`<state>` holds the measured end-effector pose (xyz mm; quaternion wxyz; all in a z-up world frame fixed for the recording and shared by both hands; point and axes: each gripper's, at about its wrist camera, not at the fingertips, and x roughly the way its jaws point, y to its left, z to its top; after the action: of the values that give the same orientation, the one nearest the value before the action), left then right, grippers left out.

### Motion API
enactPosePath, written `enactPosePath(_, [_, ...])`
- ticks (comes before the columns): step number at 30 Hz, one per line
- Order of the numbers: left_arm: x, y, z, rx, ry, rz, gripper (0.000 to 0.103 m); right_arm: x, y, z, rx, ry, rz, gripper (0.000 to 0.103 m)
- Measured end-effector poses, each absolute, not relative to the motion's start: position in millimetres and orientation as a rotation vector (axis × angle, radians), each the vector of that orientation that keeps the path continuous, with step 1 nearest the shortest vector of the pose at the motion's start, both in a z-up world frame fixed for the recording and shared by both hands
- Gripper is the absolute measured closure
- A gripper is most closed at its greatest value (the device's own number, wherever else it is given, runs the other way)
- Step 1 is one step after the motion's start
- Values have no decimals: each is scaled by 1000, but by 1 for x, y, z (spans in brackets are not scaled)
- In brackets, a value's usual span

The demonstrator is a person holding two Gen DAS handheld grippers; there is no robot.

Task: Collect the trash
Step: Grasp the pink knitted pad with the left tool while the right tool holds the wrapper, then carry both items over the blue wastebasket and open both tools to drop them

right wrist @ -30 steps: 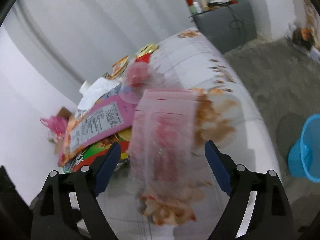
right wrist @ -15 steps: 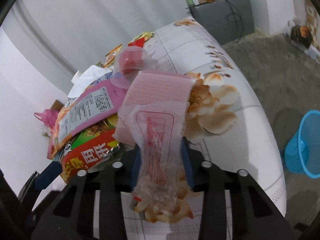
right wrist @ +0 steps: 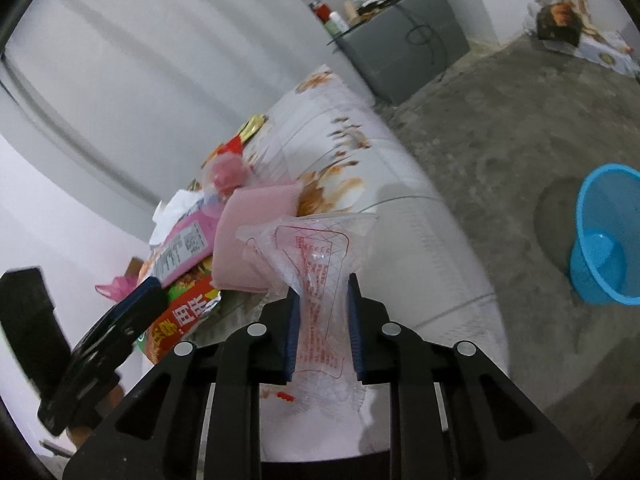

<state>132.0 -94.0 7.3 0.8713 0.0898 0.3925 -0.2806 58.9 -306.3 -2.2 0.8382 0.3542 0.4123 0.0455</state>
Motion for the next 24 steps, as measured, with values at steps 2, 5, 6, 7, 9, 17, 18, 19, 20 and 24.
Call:
enactPosePath(2, [140, -107, 1, 207, 848, -595, 26, 56, -311, -4, 759, 865, 93, 84])
enactPosePath(5, [163, -125, -14, 216, 932, -581, 24, 54, -317, -6, 775, 857, 91, 84])
enactPosePath(6, [168, -128, -17, 218, 951, -565, 24, 53, -319, -7, 781, 853, 89, 84])
enactPosePath(7, [175, -134, -21, 227, 972, -536, 24, 53, -321, -7, 787, 850, 89, 84])
enactPosePath(9, [183, -144, -25, 256, 982, -506, 23, 49, -327, -8, 796, 844, 89, 84])
enactPosePath(17, [207, -172, -49, 375, 1042, -438, 21, 41, -337, -13, 821, 832, 90, 83])
enactPosePath(18, [209, -173, -50, 374, 1048, -434, 21, 39, -339, -14, 827, 830, 90, 83])
enactPosePath(19, [210, -174, -51, 376, 1053, -431, 21, 39, -340, -14, 830, 829, 90, 83])
enactPosePath(20, [211, -175, -52, 375, 1059, -429, 21, 38, -341, -15, 834, 827, 90, 83])
enactPosePath(24, [208, -176, -54, 355, 1089, -452, 21, 34, -347, -16, 846, 818, 83, 83])
